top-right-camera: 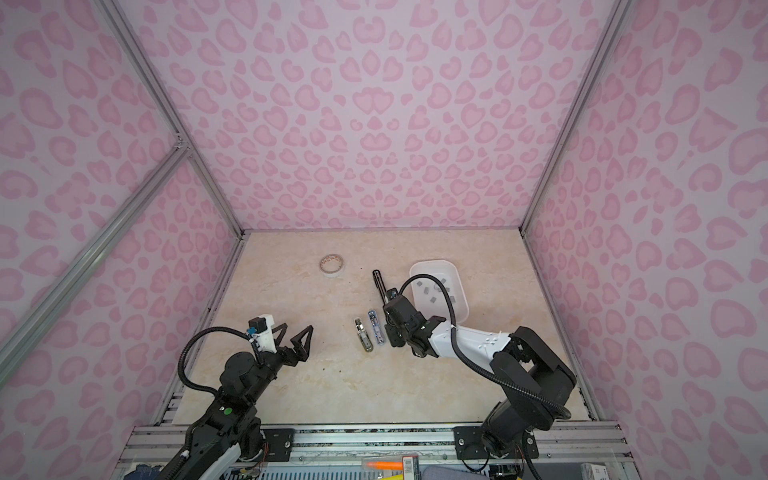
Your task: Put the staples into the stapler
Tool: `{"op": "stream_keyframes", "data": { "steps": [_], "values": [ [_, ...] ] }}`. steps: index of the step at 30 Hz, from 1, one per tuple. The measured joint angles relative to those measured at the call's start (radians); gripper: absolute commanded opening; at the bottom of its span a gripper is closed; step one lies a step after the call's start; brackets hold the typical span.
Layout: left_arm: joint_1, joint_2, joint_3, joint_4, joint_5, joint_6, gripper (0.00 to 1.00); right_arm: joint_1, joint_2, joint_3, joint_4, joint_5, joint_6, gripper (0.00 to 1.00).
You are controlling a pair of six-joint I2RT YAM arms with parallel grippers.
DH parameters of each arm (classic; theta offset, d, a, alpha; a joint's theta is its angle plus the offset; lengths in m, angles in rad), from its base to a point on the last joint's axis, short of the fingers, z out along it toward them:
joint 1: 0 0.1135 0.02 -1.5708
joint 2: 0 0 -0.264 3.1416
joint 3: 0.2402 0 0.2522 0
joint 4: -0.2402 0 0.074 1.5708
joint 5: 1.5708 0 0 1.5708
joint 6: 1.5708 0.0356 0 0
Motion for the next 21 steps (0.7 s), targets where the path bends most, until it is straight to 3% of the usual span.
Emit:
{"op": "stream_keyframes", "data": {
  "steps": [21],
  "values": [
    [-0.002,-0.008,0.000,0.000,0.001,0.004,0.97,0.000,0.001,0.007,0.002,-0.017,0.000,0.05]
  ]
}}
